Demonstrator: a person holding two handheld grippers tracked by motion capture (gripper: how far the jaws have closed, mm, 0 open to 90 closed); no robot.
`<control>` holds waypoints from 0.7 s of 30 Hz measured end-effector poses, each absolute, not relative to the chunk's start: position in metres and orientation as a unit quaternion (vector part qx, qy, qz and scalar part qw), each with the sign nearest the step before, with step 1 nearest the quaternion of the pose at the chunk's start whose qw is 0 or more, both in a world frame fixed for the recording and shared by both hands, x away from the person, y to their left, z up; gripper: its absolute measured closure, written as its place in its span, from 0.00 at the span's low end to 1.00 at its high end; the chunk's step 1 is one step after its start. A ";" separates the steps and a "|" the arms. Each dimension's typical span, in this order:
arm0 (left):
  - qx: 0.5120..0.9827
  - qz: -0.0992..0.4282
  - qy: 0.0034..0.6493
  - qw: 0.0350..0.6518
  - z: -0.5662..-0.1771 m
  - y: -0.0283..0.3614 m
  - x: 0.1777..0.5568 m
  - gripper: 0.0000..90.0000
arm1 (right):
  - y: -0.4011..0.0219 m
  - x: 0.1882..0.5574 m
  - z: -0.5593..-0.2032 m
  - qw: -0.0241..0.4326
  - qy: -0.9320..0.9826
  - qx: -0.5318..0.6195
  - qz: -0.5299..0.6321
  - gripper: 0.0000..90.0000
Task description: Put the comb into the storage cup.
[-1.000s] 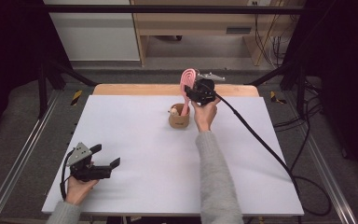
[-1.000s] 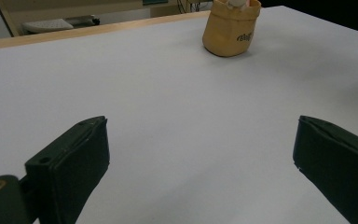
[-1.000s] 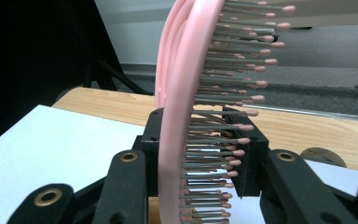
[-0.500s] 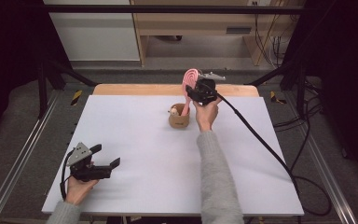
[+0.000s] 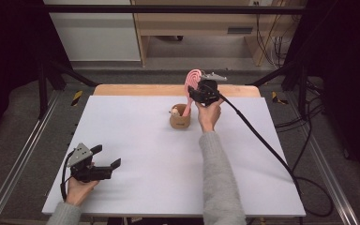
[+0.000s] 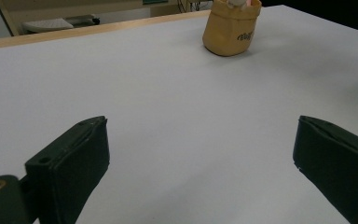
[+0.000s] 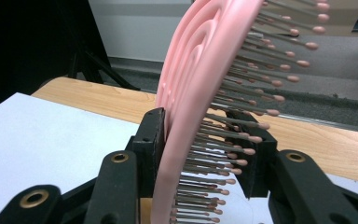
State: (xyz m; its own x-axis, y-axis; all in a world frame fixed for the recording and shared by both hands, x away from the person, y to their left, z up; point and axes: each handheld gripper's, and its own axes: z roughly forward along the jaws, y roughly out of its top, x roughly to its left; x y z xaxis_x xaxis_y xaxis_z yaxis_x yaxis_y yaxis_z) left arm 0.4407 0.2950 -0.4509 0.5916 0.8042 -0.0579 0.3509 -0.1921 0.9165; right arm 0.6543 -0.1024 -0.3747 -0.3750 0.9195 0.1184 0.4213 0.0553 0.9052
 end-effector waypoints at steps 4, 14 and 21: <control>0.739 0.226 0.391 0.500 -0.451 0.295 0.441 0.04 | -0.103 0.654 -0.374 0.266 0.680 0.489 0.478 0.61; 0.739 0.226 0.391 0.500 -0.451 0.295 0.441 0.04 | -0.106 0.651 -0.370 0.274 0.679 0.477 0.486 0.43; 0.739 0.225 0.392 0.500 -0.451 0.295 0.441 0.04 | -0.108 0.647 -0.368 0.283 0.681 0.467 0.487 0.30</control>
